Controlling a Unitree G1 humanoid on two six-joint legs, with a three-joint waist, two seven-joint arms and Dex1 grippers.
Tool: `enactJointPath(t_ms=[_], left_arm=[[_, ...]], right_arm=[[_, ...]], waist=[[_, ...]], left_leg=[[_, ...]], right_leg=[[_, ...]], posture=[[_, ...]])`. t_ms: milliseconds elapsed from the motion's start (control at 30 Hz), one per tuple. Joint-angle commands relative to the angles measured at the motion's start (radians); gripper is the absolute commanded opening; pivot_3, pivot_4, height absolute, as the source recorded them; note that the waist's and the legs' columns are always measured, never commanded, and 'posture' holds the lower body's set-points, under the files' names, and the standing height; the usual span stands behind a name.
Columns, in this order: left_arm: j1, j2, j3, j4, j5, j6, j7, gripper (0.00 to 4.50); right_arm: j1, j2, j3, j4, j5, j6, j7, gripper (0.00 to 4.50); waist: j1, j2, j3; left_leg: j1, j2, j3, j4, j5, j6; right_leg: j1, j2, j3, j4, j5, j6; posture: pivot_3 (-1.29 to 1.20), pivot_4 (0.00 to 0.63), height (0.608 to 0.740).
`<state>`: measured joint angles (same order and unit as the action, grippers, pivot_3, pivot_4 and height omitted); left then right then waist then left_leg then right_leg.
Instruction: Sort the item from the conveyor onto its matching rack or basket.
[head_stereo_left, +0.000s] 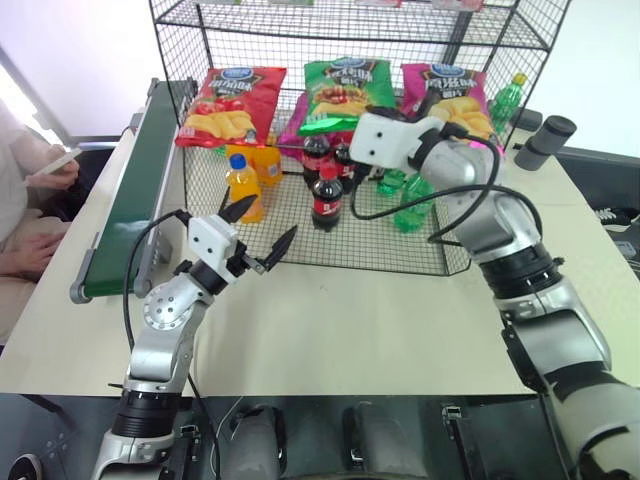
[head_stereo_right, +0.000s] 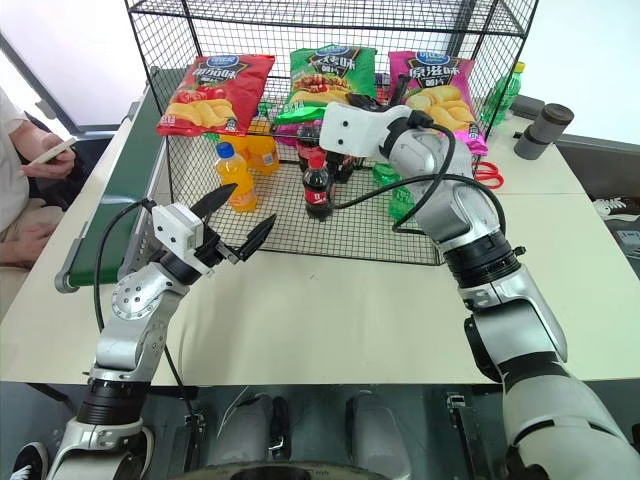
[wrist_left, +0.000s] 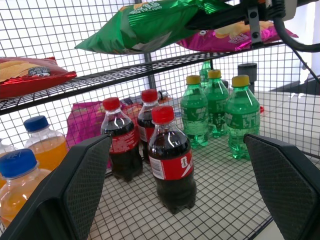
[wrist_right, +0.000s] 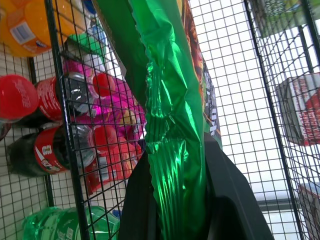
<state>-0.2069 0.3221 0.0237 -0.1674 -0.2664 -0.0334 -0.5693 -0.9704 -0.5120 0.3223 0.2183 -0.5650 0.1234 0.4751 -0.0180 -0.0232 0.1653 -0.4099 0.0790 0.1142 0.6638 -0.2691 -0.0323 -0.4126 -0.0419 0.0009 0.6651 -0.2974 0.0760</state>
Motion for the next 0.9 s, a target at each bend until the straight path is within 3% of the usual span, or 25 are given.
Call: enactJointPath(t_ms=[33, 133, 333, 900], left_arm=[[-0.012, 0.005, 0.011, -0.03, 0.001, -0.027, 0.004, 4.5], [-0.009, 0.006, 0.012, -0.031, 0.001, -0.027, 0.006, 4.5], [-0.007, 0.002, 0.011, -0.031, 0.006, -0.031, 0.015, 4.5], [-0.007, -0.003, -0.001, -0.025, 0.014, -0.035, 0.006, 4.5]], right_arm=[[-0.031, 0.012, -0.03, -0.005, 0.015, -0.005, -0.017, 0.02], [-0.035, 0.016, -0.037, -0.002, 0.025, -0.004, -0.003, 1.34], [-0.026, 0.037, -0.076, -0.031, 0.081, 0.048, 0.017, 4.43], [0.044, 0.045, -0.128, -0.216, 0.304, 0.196, 0.188, 4.47]], waist=[[0.0, 0.0, 0.0], [-0.001, 0.0, 0.0], [0.0, 0.0, 0.0], [0.003, 0.0, 0.0]], left_leg=[[0.0, 0.0, 0.0, 0.0, 0.0, 0.0], [0.0, 0.0, 0.0, 0.0, 0.0, 0.0], [0.0, 0.0, 0.0, 0.0, 0.0, 0.0], [0.0, 0.0, -0.001, 0.0, 0.0, 0.0]], right_leg=[[0.0, 0.0, 0.0, 0.0, 0.0, 0.0], [0.0, 0.0, 0.0, 0.0, 0.0, 0.0], [0.0, 0.0, 0.0, 0.0, 0.0, 0.0], [0.0, 0.0, 0.0, 0.0, 0.0, 0.0]], posture=[[0.0, 0.15, 0.74], [0.0, 0.15, 0.74], [0.0, 0.15, 0.74], [0.0, 0.15, 0.74]])
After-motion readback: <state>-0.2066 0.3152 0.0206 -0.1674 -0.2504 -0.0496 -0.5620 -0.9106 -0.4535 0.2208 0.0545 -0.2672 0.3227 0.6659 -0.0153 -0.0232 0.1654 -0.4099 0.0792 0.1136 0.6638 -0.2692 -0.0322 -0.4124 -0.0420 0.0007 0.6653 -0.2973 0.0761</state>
